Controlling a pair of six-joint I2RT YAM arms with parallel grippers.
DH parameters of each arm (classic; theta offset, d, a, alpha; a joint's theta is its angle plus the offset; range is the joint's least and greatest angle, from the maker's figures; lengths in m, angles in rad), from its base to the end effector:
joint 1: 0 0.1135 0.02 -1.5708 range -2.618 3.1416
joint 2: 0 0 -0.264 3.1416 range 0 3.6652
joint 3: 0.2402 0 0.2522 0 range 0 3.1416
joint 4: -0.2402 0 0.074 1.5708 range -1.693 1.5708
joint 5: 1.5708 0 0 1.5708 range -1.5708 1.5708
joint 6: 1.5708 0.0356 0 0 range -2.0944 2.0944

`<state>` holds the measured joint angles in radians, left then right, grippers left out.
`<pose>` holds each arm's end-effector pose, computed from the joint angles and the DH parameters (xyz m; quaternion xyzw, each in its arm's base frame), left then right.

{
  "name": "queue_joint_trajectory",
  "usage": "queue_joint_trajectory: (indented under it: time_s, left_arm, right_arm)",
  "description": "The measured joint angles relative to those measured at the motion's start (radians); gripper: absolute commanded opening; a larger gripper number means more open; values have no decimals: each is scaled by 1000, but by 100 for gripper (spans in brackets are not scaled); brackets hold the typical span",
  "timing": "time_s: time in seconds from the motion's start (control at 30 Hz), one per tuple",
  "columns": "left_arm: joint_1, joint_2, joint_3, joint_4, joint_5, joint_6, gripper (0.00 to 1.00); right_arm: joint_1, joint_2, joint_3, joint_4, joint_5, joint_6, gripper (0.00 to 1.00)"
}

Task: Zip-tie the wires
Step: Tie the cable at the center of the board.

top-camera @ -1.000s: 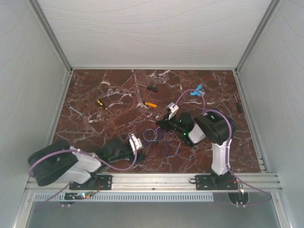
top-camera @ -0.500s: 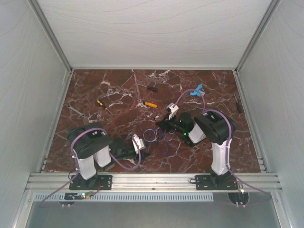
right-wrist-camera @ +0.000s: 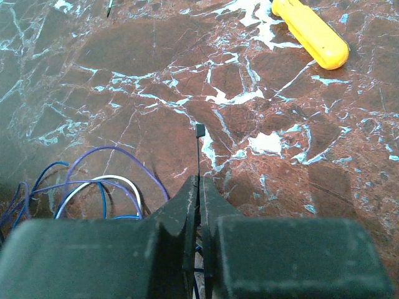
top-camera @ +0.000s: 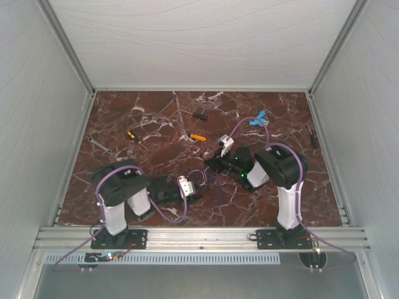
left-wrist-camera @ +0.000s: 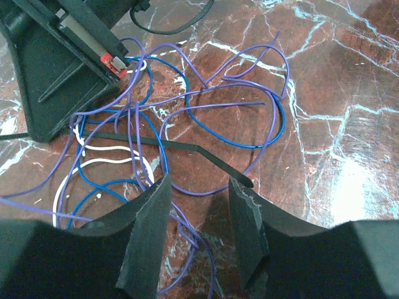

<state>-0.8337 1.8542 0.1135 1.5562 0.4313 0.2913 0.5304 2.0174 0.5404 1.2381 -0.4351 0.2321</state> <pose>0.1342 -0.1700 0.0959 0.5164 0.5627 -0.3258 0.5573 0.2684 0.1748 0.0882 -0.2460 0.7395 0.3820 0.4968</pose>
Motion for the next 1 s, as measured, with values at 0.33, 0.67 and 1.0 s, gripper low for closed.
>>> queue_joint_trajectory:
  time_s: [0.33, 0.67, 1.0]
  left_arm:
    - [0, 34, 52, 6, 32, 21, 26]
    - [-3, 64, 95, 6, 65, 18, 30]
    - [-19, 109, 151, 7, 71, 3, 30]
  right_arm:
    - [-2, 0, 0, 0, -1, 19, 0]
    - [-2, 25, -24, 65, 16, 104, 0]
    - [1, 26, -57, 109, 90, 179, 0]
